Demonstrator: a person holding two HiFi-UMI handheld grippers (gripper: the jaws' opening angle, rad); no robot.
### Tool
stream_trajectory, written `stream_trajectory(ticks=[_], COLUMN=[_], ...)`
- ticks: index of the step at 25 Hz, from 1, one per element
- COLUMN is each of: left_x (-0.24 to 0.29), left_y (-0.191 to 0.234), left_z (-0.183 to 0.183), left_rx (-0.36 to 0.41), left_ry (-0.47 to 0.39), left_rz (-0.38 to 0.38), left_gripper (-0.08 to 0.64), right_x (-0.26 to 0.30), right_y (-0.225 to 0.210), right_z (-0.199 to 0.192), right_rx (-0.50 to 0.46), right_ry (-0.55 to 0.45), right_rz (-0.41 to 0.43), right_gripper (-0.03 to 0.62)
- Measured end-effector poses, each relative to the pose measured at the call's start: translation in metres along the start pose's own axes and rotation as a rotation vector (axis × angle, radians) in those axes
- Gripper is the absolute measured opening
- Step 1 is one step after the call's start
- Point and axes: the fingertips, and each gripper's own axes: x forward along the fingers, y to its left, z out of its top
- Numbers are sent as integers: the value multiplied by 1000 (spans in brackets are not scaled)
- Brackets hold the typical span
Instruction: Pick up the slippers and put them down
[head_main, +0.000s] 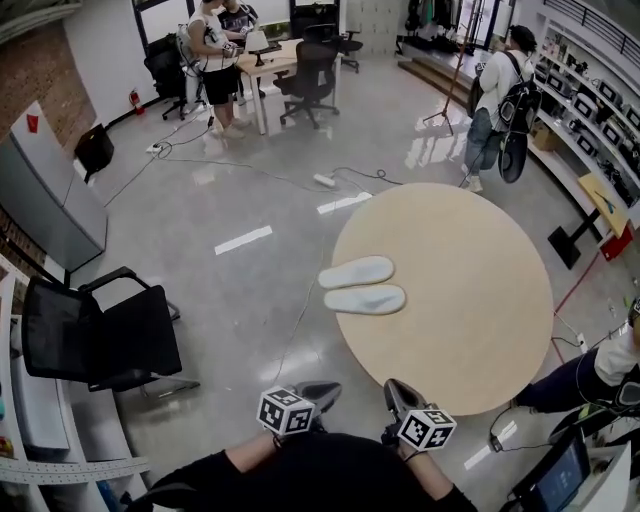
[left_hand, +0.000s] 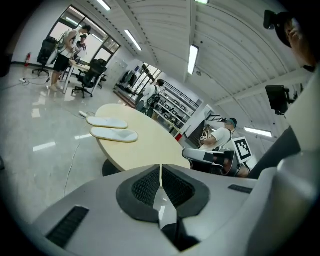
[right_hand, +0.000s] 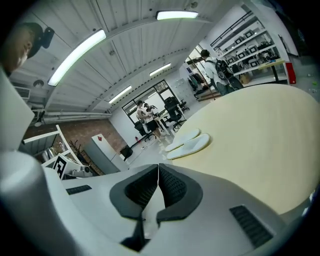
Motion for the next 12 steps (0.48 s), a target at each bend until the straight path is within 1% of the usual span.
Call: stream_trajectory(ticks=[2,6,9,12], left_x=[-6,-10,-9,-1], left_y=[21,55,69,75], left_z=[10,32,43,58], left_rx=[-2,6,-14,-2], left_ry=[-1,-15,-31,-45], left_rz=[-8,-21,-26,-30], left_gripper=[25,25,25,25], right_x=[21,56,70,85], right_y=[5,15,13,9], right_z=[1,10,16,24], right_rx=[19,21,29,42], right_ry=[12,29,35,36], right_rz=[-24,-48,-70,-68], right_gripper=[17,17,17,17])
